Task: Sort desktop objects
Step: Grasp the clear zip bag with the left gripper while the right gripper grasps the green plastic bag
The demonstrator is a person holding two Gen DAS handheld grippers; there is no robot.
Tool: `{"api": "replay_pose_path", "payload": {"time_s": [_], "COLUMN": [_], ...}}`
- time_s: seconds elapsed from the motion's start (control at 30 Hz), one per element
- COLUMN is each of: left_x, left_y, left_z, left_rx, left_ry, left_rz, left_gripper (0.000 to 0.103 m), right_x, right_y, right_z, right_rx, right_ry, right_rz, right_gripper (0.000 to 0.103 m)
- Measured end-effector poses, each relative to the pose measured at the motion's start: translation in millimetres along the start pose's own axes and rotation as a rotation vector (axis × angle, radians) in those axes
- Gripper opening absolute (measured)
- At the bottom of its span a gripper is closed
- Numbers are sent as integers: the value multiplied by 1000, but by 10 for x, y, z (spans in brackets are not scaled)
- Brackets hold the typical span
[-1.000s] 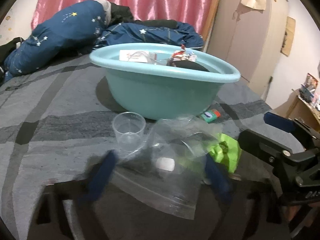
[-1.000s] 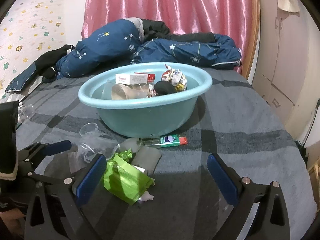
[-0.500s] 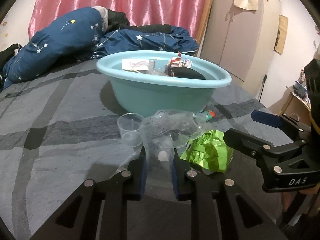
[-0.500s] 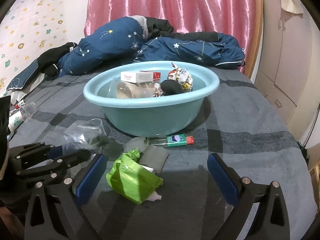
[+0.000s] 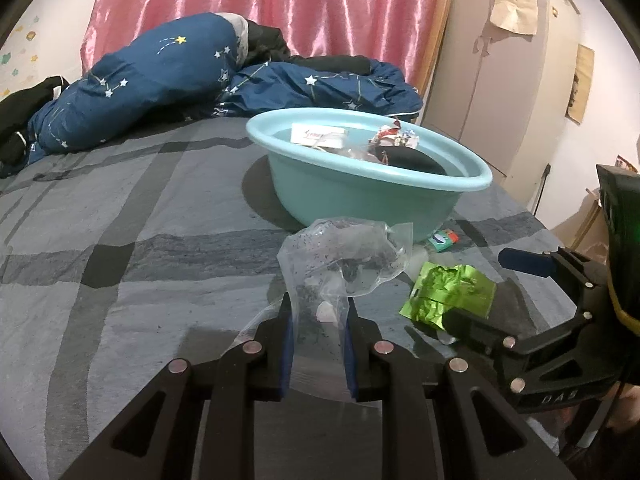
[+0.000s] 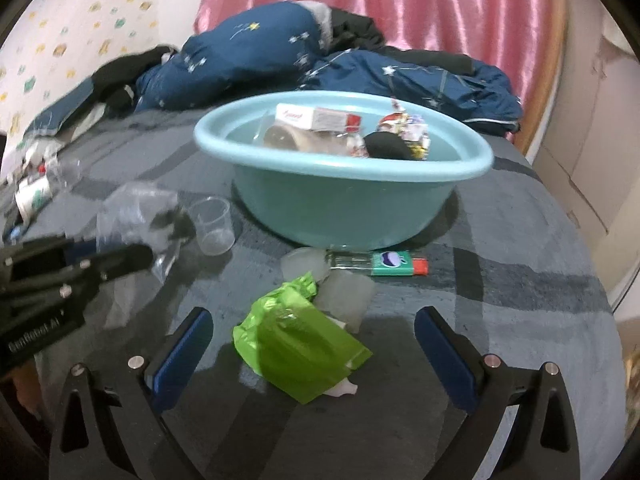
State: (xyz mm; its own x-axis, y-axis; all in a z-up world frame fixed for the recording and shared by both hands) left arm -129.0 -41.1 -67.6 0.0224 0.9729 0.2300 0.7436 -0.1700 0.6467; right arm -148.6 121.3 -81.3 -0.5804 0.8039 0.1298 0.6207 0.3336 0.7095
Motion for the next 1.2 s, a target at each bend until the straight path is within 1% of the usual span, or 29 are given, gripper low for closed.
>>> {"api": "replay_pose_path", "payload": {"time_s": [0.2,0.27,0.47,0.5,0.53,0.57,0.6,0.63,0.67,0.73,0.83,1.0,1.2], "left_x": [-57,-84,-127,-130,-129,-124,-120,-114,-113,-102,-75,-46,14], "left_y": [-7,-5,-10,-10,-6,-1,5,9,13,17,32,90,150], "left_z": [-3,-7,9,10,11,8,7,5,2,4,16,18,-7], "left_rx": [0,2,-8,-9,-9,-8,-9,-8,-8,-9,-14,-12,-8], "left_ry": [15,23,32,33,33,32,30,30,30,28,23,21,14], "left_rz": [-4,-4,-5,-4,-2,-2,-2,-1,-1,-3,-3,-1,3], "left_gripper": [22,22,22,22,22,22,22,22,22,22,22,22,22], "right_x": [-100,-121,-157,-170,-182,-198,-201,-197,-192,-185,-182,-200,-213], "right_y": [-95,-140,-253,-265,-274,-285,-280,-266,-243,-200,-145,-85,11], "right_z": [-8,-10,29,38,50,68,75,77,74,59,33,39,64], "right_rx": [-35,-50,-99,-106,-114,-124,-126,-122,-117,-113,-108,-103,-96], "right_ry": [66,94,129,134,139,142,140,139,135,128,126,97,76], "right_rz": [8,23,37,42,45,40,44,59,64,57,57,25,9], "right_gripper": [103,101,88,83,75,71,57,49,47,34,33,32,32]}}
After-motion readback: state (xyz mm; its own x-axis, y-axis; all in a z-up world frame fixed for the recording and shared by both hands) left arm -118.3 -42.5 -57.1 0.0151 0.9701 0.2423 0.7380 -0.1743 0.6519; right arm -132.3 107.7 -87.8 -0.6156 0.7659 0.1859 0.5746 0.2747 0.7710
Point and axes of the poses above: each gripper's, at about its wrist camera, not at the fingertips, and y roughly against the way its jaws point, x to its right, z to its underside, the point moved 5 cm from there along -y, roughly the way its jaws point, and after that the axes turned 6 degrees about y, right-handed, at the moved point
